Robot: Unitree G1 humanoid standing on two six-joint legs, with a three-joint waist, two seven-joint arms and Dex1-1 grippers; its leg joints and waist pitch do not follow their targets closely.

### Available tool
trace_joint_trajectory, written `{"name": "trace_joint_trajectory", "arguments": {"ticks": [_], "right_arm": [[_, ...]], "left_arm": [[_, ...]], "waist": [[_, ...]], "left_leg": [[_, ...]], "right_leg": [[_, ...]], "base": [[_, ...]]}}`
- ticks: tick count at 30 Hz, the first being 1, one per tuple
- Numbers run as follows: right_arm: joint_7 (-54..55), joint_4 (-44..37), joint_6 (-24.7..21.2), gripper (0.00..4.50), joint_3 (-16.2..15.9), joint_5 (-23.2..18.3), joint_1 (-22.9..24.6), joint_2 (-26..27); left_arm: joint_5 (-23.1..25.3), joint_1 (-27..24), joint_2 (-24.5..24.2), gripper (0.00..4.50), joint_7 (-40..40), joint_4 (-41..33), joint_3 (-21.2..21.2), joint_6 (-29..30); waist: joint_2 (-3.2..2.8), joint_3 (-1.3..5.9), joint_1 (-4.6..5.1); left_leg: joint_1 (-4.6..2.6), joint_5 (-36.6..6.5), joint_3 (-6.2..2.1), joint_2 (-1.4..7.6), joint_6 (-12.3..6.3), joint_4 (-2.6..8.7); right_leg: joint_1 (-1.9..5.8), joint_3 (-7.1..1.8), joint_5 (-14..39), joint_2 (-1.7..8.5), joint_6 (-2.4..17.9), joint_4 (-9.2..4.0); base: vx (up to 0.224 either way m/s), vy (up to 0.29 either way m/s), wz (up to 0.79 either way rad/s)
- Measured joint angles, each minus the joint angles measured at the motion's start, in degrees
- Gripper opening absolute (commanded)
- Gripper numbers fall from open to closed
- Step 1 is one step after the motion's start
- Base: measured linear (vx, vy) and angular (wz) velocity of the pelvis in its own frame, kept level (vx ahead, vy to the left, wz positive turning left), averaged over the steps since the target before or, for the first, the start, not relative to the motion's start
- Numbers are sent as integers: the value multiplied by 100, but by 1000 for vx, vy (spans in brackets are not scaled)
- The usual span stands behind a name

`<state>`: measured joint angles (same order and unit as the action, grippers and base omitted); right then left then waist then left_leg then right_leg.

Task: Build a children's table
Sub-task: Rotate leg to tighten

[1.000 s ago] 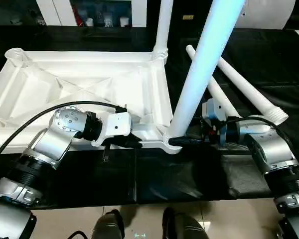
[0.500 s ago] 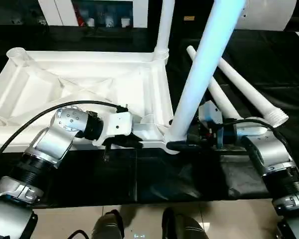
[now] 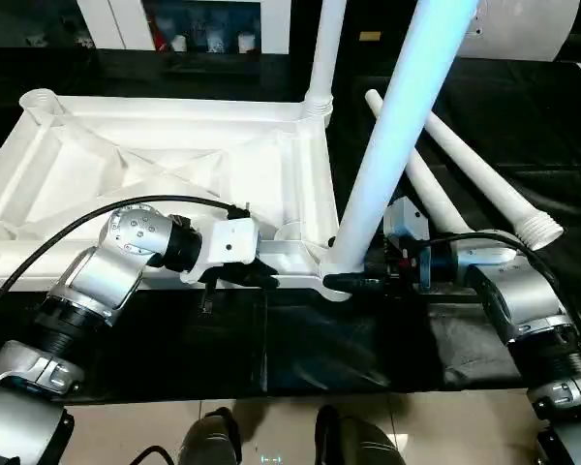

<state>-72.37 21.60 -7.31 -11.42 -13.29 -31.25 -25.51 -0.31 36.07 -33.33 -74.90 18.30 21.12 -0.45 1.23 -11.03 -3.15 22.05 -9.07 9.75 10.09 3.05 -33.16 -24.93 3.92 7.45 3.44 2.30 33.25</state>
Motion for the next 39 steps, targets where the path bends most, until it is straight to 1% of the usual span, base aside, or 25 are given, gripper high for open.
{"name": "trace_joint_trajectory", "arguments": {"ticks": [3,4,7,9,10,11,13,14,15,17,18,21,22,24,25,26,27,31,34,37,38,39], "right_arm": [[5,-62,-110,277,20,-17,30,1],[33,-137,-151,277,34,-21,89,4],[315,-408,-258,276,104,-53,342,124],[820,-572,-344,276,221,-36,541,427],[1110,-594,-375,276,279,-11,587,590],[1606,-603,-449,276,415,35,638,862],[2399,-607,-587,276,612,103,663,1243],[2907,-607,-638,276,728,193,663,1461],[3289,-594,-660,276,839,256,663,1644],[4102,-544,-642,275,1027,400,645,1989],[4328,-523,-634,275,1061,432,631,2070],[5255,-447,-570,275,1235,628,565,2529],[5487,-379,-559,275,1287,690,498,2648],[5785,-267,-510,275,1318,767,392,2767],[5811,-264,-495,310,1320,770,392,2774],[5800,-268,-492,331,1319,770,393,2774],[5783,-270,-490,331,1319,770,394,2773],[5369,-373,-462,374,1281,633,476,2648],[4770,-484,-376,400,1137,561,629,2242],[4059,-506,-340,427,1020,430,729,1820],[3789,-524,-339,427,1012,376,731,1639],[3554,-551,-338,444,1005,328,728,1501]], "left_arm": [[-9,-15,-1,0,-1,-38,-9,55],[-18,-75,-1,0,22,-139,-39,173],[-107,-328,12,0,206,-474,-205,663],[-131,-568,91,0,505,-810,-389,1132],[-110,-648,115,0,674,-939,-455,1343],[-38,-742,228,0,969,-1099,-547,1659],[65,-853,495,0,1453,-1321,-662,2116],[138,-895,709,0,1775,-1470,-705,2431],[201,-919,914,0,2020,-1561,-743,2655],[273,-976,1394,0,2548,-1696,-771,3071],[293,-998,1530,0,2718,-1763,-761,3208],[492,-1022,2042,0,3378,-1928,-756,3683],[551,-1021,2158,0,3535,-1932,-749,3733],[663,-1003,2249,0,3728,-1973,-658,3804],[681,-1002,2247,0,3759,-1998,-631,3809],[696,-995,2186,0,3759,-2029,-578,3800],[696,-981,2137,0,3745,-2033,-546,3783],[669,-979,1870,0,3515,-2078,-459,3613],[627,-982,1536,0,3202,-2079,-417,3366],[498,-985,1152,0,2791,-2050,-416,3003],[436,-986,1016,0,2623,-2017,-417,2859],[394,-985,923,0,2489,-1988,-417,2740]], "waist": [[0,0,-4],[-1,1,-6],[-2,13,2],[-4,27,29],[-5,29,67],[-6,30,130],[-6,30,209],[-5,29,266],[-5,29,297],[-3,28,332],[0,26,341],[-1,22,366],[3,19,377],[-3,15,415],[-4,14,424],[-4,14,433],[-4,14,434],[-3,14,436],[-3,14,420],[-4,14,354],[-4,14,321],[-3,14,286]], "left_leg": [[0,0,0,0,0,1],[-1,-1,0,0,0,3],[-5,-1,1,0,0,10],[-13,-1,2,1,2,11],[-16,-1,3,1,2,12],[-19,2,3,1,6,5],[-22,4,3,0,9,-3],[-22,4,3,0,9,-10],[-21,4,3,-2,9,-16],[-15,4,2,-3,8,-33],[-11,3,-1,-3,8,-35],[-1,3,-6,-3,8,-16],[8,3,-8,-3,8,-9],[27,3,-24,1,7,2],[38,2,-27,1,6,15],[47,2,-26,-1,6,20],[48,2,-24,-4,5,19],[48,3,-19,-11,3,20],[45,11,-14,-10,-10,19],[42,11,-6,-10,-10,20],[37,11,-6,-8,-10,21],[31,12,-6,-7,-9,20]], "right_leg": [[0,0,0,0,0,0],[0,0,-4,0,7,0],[0,-1,-6,0,10,-1],[3,0,-5,-1,9,0],[3,0,6,-1,-10,-2],[3,-1,7,-1,-12,-2],[0,0,11,0,-17,-12],[1,1,13,0,-21,-24],[0,1,14,2,-23,-30],[-3,5,19,5,-31,-40],[-2,10,21,5,-33,-51],[1,26,22,5,-35,-109],[0,38,22,5,-36,-135],[9,89,23,15,-37,-209],[10,134,23,38,-37,-242],[9,178,23,69,-37,-261],[9,190,22,83,-37,-263],[5,189,22,94,-37,-266],[-1,178,19,94,-32,-227],[-11,166,-30,94,-9,-187],[-12,166,-42,94,-11,-173],[-13,166,-42,94,-10,-150]], "base": [[0,0,0],[0,0,0],[0,0,0],[0,0,0],[0,0,0],[0,0,0],[0,0,0],[-52,19,-10],[0,0,0],[0,0,0],[0,0,0],[0,0,0],[0,0,0],[0,0,0],[0,0,0],[0,0,0],[0,0,0],[0,0,0],[0,0,0],[0,0,0],[0,0,0],[0,0,0]]}}
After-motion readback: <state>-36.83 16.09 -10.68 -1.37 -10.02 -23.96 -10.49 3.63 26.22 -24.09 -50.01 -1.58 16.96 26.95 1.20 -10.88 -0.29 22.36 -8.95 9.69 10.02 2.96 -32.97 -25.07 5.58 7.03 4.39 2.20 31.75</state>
